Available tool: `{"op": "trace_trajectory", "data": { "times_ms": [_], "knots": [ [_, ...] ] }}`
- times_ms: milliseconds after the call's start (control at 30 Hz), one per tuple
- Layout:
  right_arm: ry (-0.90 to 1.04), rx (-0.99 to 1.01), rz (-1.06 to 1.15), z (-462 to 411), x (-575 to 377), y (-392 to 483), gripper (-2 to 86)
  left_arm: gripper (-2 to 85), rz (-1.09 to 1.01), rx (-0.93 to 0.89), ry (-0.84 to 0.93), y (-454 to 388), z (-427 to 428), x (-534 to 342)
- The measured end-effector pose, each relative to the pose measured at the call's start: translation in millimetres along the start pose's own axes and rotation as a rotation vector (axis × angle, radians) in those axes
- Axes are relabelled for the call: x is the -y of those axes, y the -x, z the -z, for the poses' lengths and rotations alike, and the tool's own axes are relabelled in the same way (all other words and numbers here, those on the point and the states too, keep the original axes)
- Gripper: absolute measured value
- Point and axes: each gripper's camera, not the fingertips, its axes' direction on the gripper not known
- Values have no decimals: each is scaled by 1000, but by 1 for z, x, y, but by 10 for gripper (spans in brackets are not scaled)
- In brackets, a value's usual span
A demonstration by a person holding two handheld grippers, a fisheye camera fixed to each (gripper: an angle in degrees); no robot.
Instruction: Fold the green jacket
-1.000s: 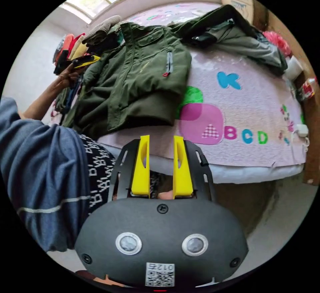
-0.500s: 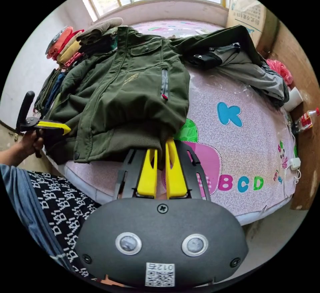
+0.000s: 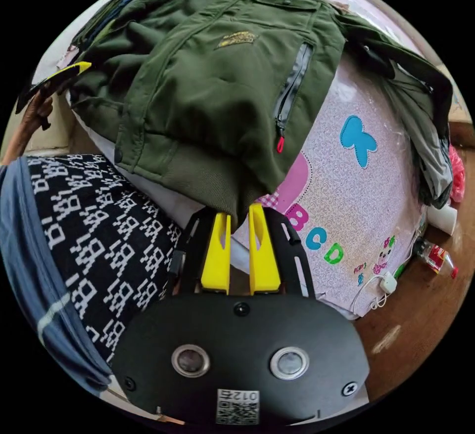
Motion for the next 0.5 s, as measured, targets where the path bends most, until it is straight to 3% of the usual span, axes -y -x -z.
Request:
{"op": "trace_trajectory", "data": {
  "times_ms": [67,133,333,433,500],
  "knots": [
    [-72,-46,35,14,-9,5,61,5,159,27,-176,18,41,-40],
    [-126,-66,63,29,-20,8,46,9,446,-4,-387,58,81,-108],
    [-197,-144,175,55,8,23,7,44,960,38,-512,143,96,-256],
    [-215,-127,210,62,51,35,2,66,1037,24,-574,173,100,-279],
    [-235,-105,230,66,78,44,1,82,969,109,-569,185,111,-269]
  ]
}}
